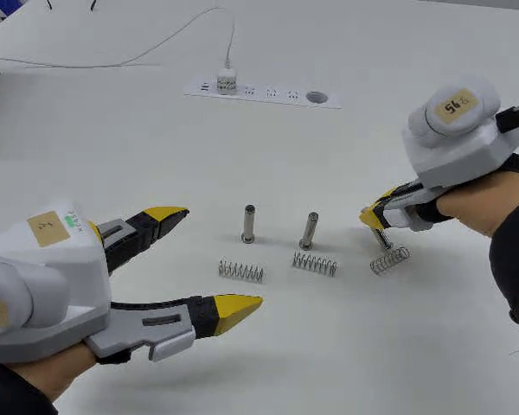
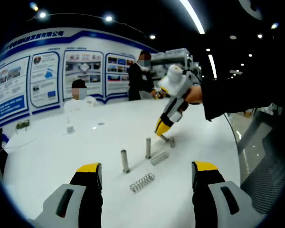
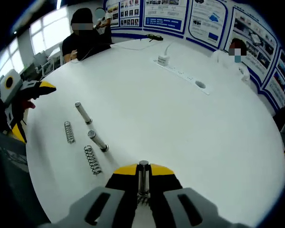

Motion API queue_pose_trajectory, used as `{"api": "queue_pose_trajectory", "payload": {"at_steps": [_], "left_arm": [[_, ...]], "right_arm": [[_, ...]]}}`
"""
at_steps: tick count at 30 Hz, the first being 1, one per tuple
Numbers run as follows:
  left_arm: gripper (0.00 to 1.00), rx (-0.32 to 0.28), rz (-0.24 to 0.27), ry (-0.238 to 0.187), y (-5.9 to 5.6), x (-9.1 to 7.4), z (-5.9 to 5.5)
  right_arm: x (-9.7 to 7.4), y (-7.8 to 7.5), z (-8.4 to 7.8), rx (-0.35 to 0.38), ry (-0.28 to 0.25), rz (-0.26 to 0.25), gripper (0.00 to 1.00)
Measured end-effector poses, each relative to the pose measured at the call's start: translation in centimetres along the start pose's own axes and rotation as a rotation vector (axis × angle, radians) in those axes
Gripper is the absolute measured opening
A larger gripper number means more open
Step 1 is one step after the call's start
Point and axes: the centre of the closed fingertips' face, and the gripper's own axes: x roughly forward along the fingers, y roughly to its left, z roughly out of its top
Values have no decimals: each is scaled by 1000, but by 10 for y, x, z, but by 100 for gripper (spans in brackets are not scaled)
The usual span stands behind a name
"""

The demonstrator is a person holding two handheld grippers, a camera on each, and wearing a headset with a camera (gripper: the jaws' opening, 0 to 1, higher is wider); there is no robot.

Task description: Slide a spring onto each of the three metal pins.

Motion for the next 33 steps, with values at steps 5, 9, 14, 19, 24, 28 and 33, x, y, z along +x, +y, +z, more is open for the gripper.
{"api": "queue_pose_trajectory", "payload": {"at_steps": [5,9,14,19,24,28,33], "left_arm": [[78,8,-7,1,-3,0,2],[78,14,-8,-1,-3,0,4],[78,19,-9,0,-3,-1,5],[78,24,-9,3,-4,-2,6],[78,27,-6,6,-4,-3,6],[78,32,-8,7,-6,-3,7],[78,37,-11,5,-9,-3,7]], "right_arm": [[-10,0,-4,16,-33,-21,9],[-17,-1,-7,47,-60,-29,9],[-22,2,-11,61,-74,-34,9],[-26,4,-17,79,-87,-39,9],[-30,5,-22,93,-101,-40,9],[-30,6,-22,78,-108,-40,9],[-30,10,-21,63,-116,-22,11]]}}
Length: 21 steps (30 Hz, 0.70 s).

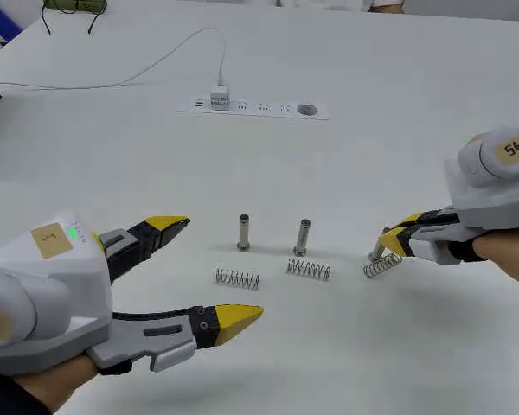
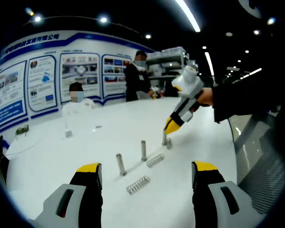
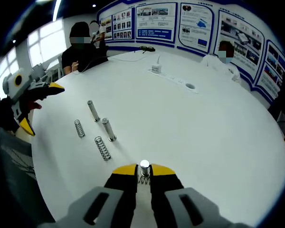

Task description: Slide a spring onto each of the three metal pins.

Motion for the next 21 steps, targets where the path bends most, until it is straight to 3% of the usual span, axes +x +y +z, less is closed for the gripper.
{"api": "queue_pose_trajectory", "payload": {"at_steps": [9,21], "left_arm": [[78,3,6,-4,2,-2,1],[78,14,-9,5,-1,-2,2]], "right_arm": [[-11,-5,-4,-40,-9,6,15],[-3,2,-23,-235,46,108,21]]}}
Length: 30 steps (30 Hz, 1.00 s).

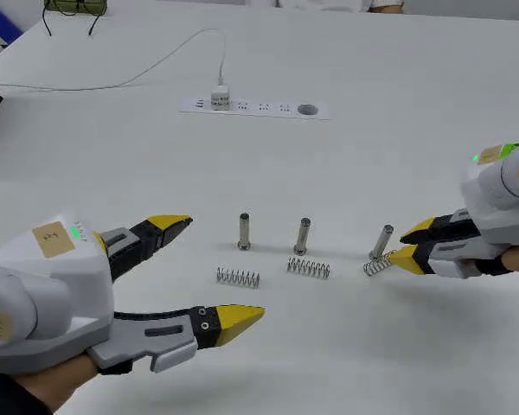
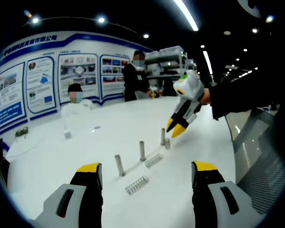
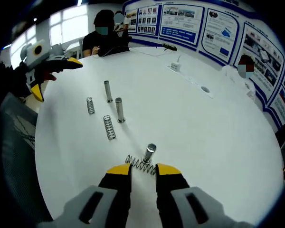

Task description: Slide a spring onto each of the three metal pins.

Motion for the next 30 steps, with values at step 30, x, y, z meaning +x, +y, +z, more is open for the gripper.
{"api": "queue_pose_trajectory", "payload": {"at_steps": [30], "left_arm": [[76,-7,-13,22,-9,-1,-3]], "right_arm": [[17,4,-21,-128,107,152,20]]}}
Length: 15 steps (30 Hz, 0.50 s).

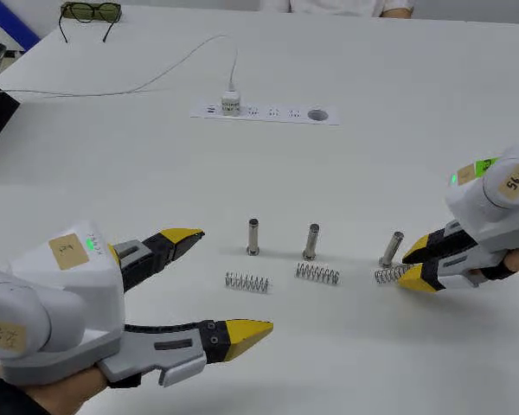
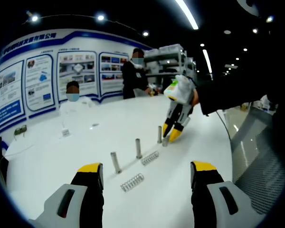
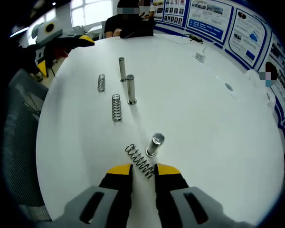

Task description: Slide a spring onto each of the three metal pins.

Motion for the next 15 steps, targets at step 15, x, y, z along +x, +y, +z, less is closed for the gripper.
{"api": "queue_pose_trajectory", "payload": {"at_steps": [15], "left_arm": [[76,3,-15,7,-5,0,-1]], "right_arm": [[0,6,-12,7,4,0,16]]}}
